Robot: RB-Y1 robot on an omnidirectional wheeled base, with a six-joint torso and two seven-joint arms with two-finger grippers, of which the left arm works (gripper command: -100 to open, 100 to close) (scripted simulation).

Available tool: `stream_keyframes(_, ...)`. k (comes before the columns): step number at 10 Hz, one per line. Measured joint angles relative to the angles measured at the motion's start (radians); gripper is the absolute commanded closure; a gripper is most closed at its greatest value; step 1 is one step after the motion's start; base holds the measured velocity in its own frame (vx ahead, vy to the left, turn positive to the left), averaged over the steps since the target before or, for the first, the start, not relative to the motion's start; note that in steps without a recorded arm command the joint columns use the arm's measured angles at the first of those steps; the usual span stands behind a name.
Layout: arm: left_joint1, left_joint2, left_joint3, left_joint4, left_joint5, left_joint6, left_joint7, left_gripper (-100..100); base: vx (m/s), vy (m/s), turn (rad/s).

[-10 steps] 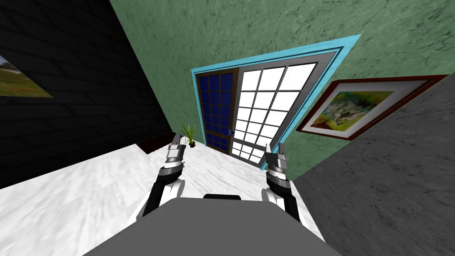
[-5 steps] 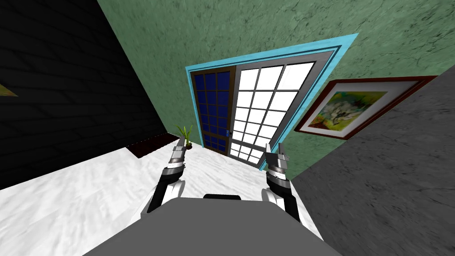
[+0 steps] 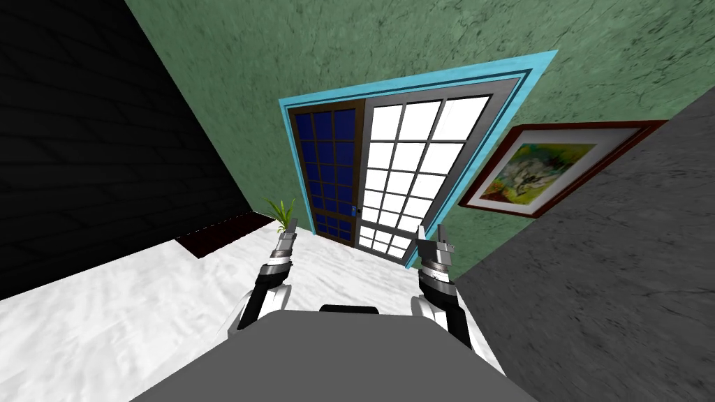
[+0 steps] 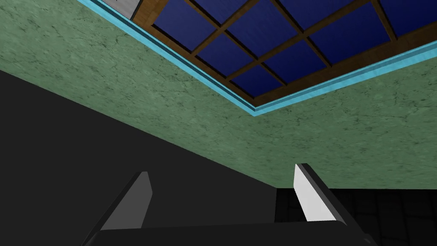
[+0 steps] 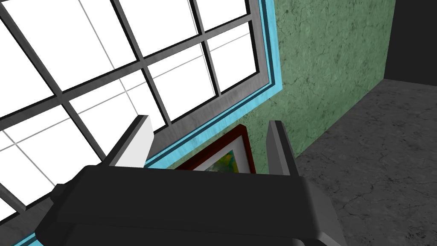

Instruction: Pull the door open

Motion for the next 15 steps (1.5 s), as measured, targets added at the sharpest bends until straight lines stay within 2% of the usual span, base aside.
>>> stream_keyframes(3, -0.012, 0.007, 0.010, 0.089, -0.019, -0.025, -0.067, -100, 0.098, -0.023, -0.100)
stream_keyframes(4, -0.020, 0.008, 0.013, 0.110, -0.027, -0.024, -0.091, -100, 0.099, -0.022, -0.111)
stream_keyframes(6, -0.031, 0.016, 0.024, 0.169, -0.038, -0.041, -0.136, -100, 0.091, -0.014, -0.067)
stream_keyframes(8, -0.045, 0.020, 0.031, 0.214, -0.045, -0.047, -0.163, -100, 0.081, -0.020, -0.089)
stream_keyframes(10, -0.056, 0.019, 0.036, 0.270, -0.061, -0.058, -0.211, -100, 0.102, -0.010, -0.110)
stream_keyframes(11, -0.066, 0.023, 0.042, 0.299, -0.067, -0.062, -0.235, -100, 0.113, -0.021, -0.126)
stream_keyframes(14, -0.087, 0.031, 0.059, 0.403, -0.086, -0.091, -0.307, -100, 0.102, -0.018, -0.113)
stream_keyframes(15, -0.091, 0.038, 0.065, 0.426, -0.091, -0.092, -0.328, -100, 0.117, -0.008, -0.105)
